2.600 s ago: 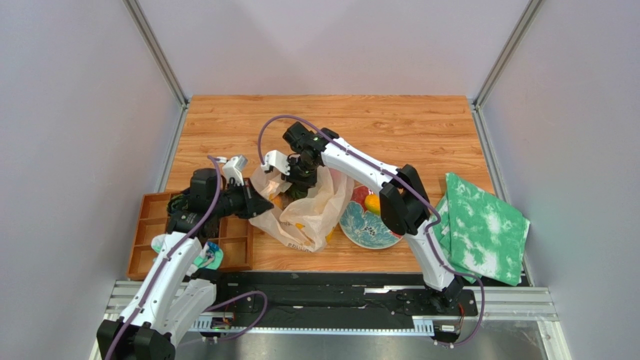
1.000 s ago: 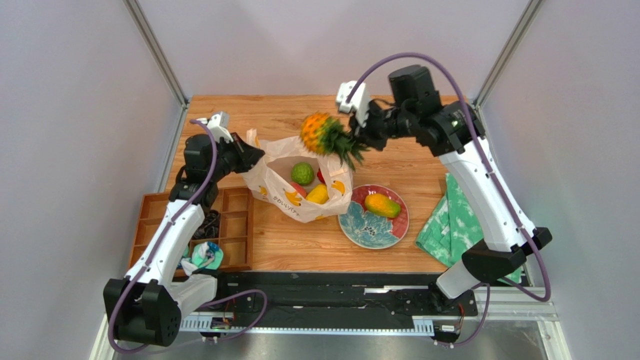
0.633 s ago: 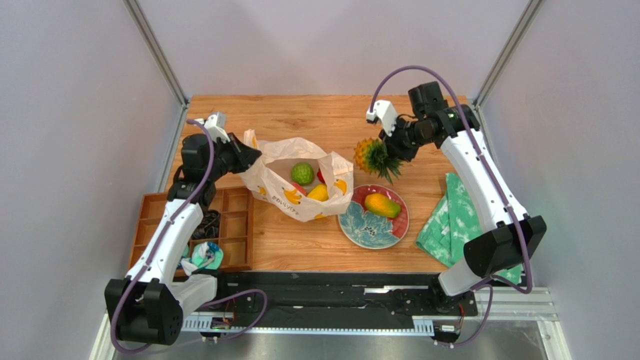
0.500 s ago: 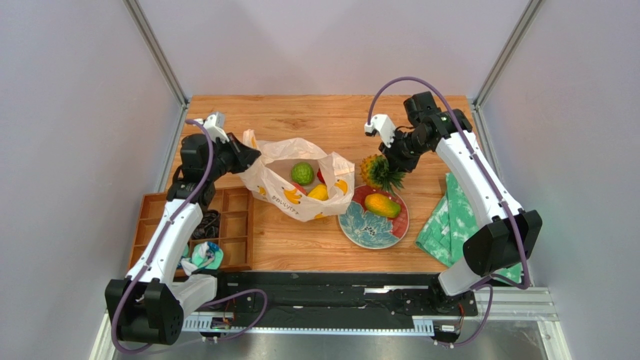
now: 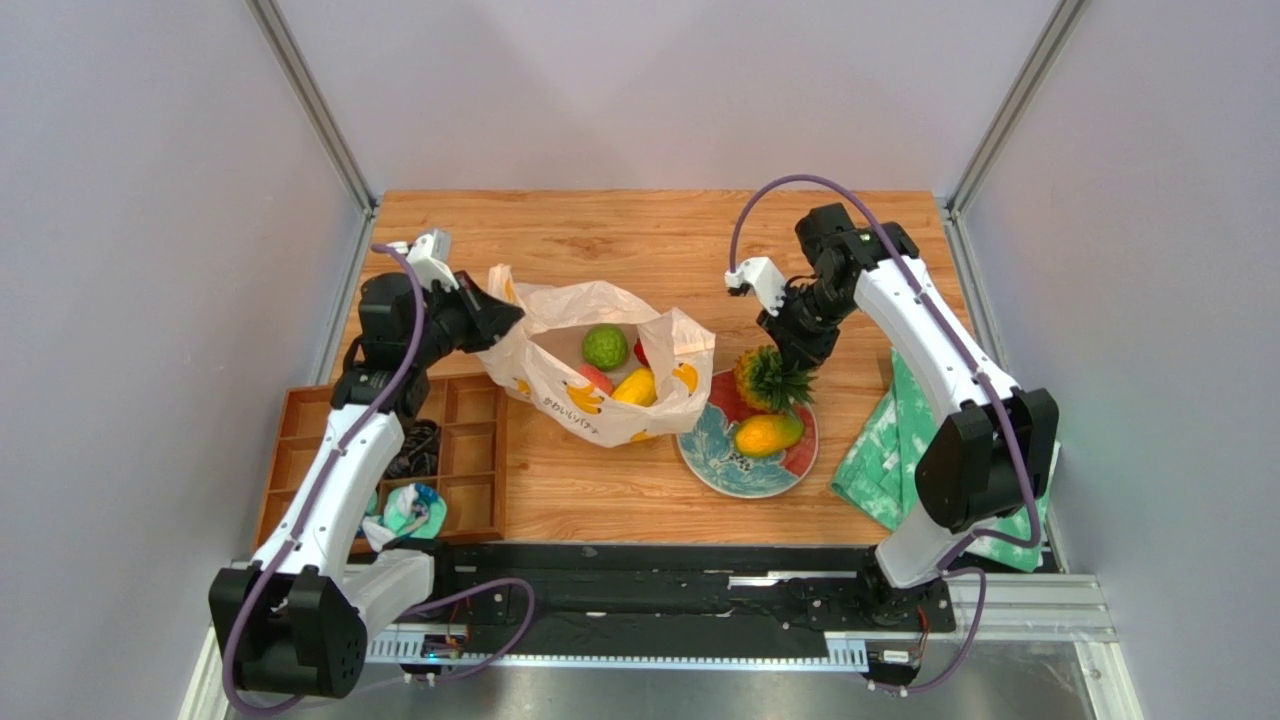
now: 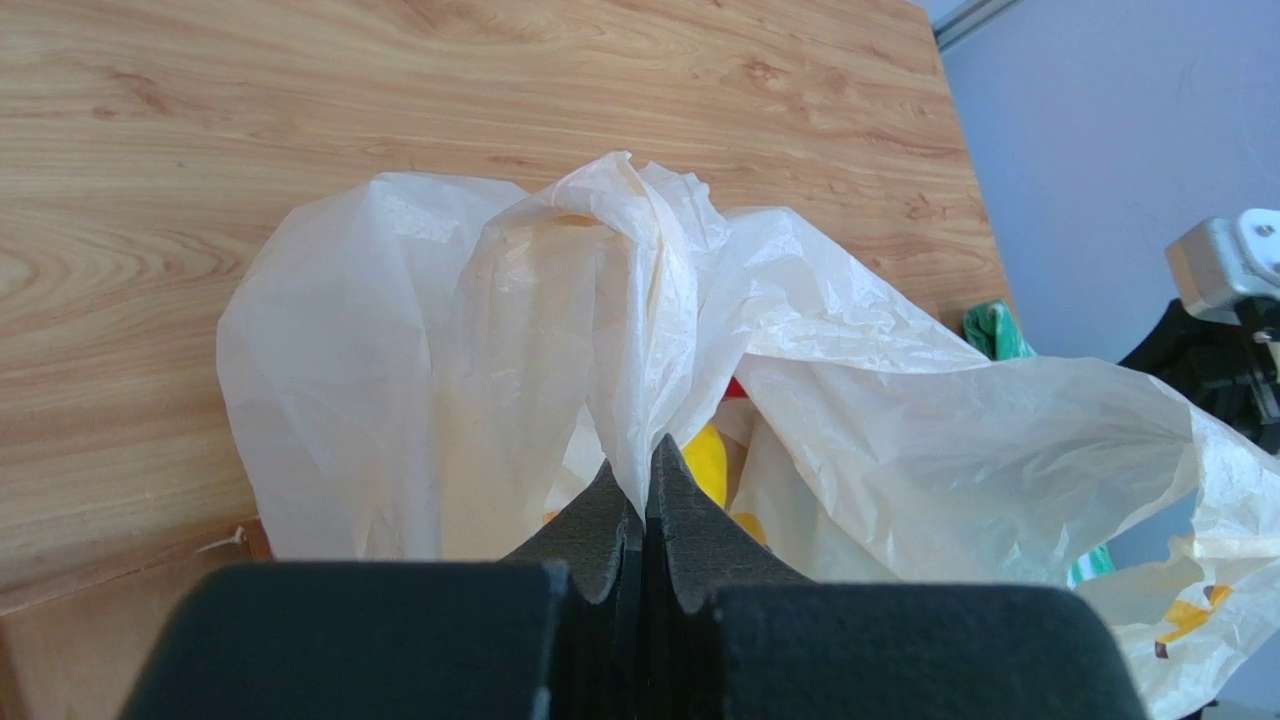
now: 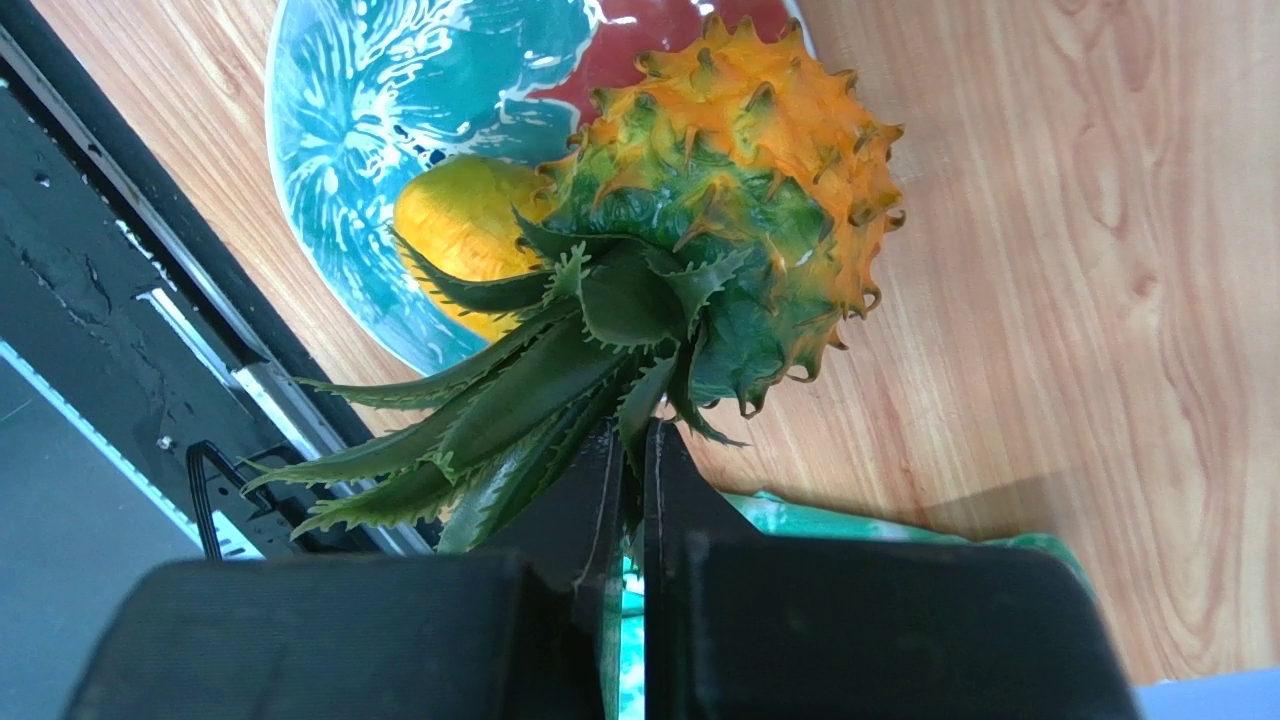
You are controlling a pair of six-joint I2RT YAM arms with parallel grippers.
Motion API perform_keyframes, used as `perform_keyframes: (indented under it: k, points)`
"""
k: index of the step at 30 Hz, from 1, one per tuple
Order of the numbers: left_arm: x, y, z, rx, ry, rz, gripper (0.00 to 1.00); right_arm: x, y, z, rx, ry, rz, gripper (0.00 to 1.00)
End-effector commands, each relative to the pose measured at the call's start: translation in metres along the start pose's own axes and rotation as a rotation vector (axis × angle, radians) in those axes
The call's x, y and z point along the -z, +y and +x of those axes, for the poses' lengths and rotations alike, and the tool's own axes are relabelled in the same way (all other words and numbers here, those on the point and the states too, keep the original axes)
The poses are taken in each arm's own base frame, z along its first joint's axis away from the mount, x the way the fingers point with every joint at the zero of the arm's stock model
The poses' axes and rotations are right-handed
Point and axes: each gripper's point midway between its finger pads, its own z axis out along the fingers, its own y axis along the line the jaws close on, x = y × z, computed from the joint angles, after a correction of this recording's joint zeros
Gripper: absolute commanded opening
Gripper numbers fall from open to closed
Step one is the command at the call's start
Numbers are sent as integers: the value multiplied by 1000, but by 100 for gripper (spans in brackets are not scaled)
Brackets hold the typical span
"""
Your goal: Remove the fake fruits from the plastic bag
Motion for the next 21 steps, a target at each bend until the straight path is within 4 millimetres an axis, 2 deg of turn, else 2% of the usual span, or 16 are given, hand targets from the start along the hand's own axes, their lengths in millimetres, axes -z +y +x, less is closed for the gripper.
perform_keyframes:
  k: [1,4,5,6,7,8,11,14,19,21]
  points:
    - [4,-4,-5,-25,-26,27,0,8,18,12,-23,75,-98,0]
    - [3,-3,-2,-26,-21,26,0,7,15,11,-27,88,-106,0]
    - [3,-2,-2,-27,-23,27,0,6,13,10,-33,86,-102,5]
    - [2,-2,-1,-26,-22,25,0,3,7,8,-36,87,-87,10]
    - [2,-1,-1,-26,-21,24,0,4,4,5,-40,82,-75,25]
    - [2,-1,-1,-25,-20,24,0,5,1,2,-40,78,-65,32]
    - [2,-1,-1,-30,-16,27,0,12,-4,-8,-43,46,-53,47]
    - [1,-1,1,-26,-14,31,0,21,1,-12,-28,17,-57,57]
    - [-2,-2,1,-18,-8,40,0,39,0,-20,-13,-18,-12,59]
    - [-3,-2,1,-13,-4,41,0,55,-4,-33,7,-68,34,60]
